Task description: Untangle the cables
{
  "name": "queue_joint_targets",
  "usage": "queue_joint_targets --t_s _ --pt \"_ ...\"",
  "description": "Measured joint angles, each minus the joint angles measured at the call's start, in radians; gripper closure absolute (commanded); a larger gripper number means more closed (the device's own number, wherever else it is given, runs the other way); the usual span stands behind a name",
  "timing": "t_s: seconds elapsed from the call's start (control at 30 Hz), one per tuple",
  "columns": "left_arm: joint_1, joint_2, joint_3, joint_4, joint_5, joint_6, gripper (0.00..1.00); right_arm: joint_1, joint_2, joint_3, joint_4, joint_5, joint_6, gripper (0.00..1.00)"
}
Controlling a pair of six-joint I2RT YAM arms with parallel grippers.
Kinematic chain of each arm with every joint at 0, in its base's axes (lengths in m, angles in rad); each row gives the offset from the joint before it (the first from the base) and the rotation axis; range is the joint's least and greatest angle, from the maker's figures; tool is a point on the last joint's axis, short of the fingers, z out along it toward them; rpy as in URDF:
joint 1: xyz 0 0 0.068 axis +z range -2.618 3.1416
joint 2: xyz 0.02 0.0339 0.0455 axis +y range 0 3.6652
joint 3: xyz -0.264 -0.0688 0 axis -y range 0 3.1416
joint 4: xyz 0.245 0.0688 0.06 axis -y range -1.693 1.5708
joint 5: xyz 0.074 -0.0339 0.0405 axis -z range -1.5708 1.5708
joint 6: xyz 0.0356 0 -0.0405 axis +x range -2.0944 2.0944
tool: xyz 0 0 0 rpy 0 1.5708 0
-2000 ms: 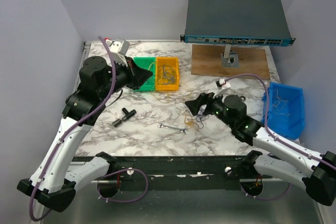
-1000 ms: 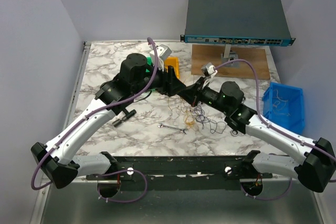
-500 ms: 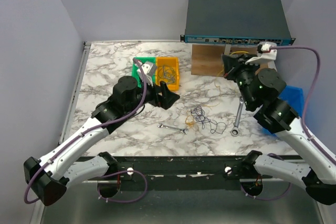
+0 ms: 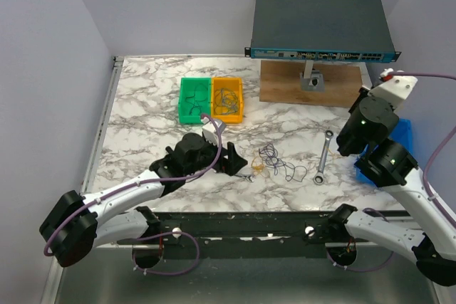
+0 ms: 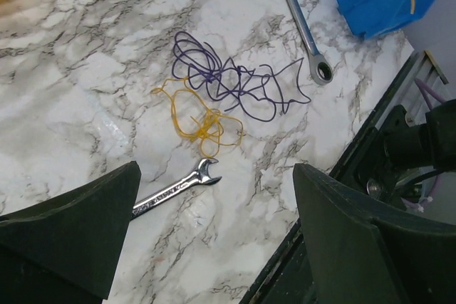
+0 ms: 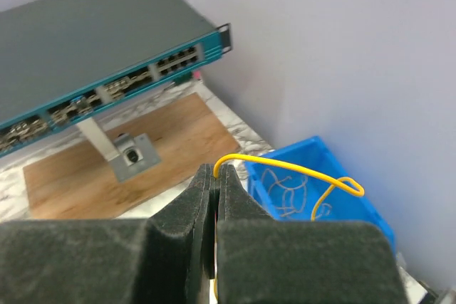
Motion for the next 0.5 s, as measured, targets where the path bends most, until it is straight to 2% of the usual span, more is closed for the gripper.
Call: queue_joint_targets --t_s 0.27,0.4,0.5 --pt "-0.063 0.007 -0.072 0.132 0.000 0.042 0.10 -0.023 -0.043 -0.017 0.268 0.011 -0.207 0.99" --pt "-0.069 0.007 -0.072 0.166 -0.001 0.057 0.10 -0.055 0.085 -0.017 0.344 -0.040 -0.242 0.99" --pt "-0.073 0.007 -0.078 0.184 -0.003 0.064 0.10 -0.161 0.205 -0.016 0.346 -0.122 -0.236 0.99"
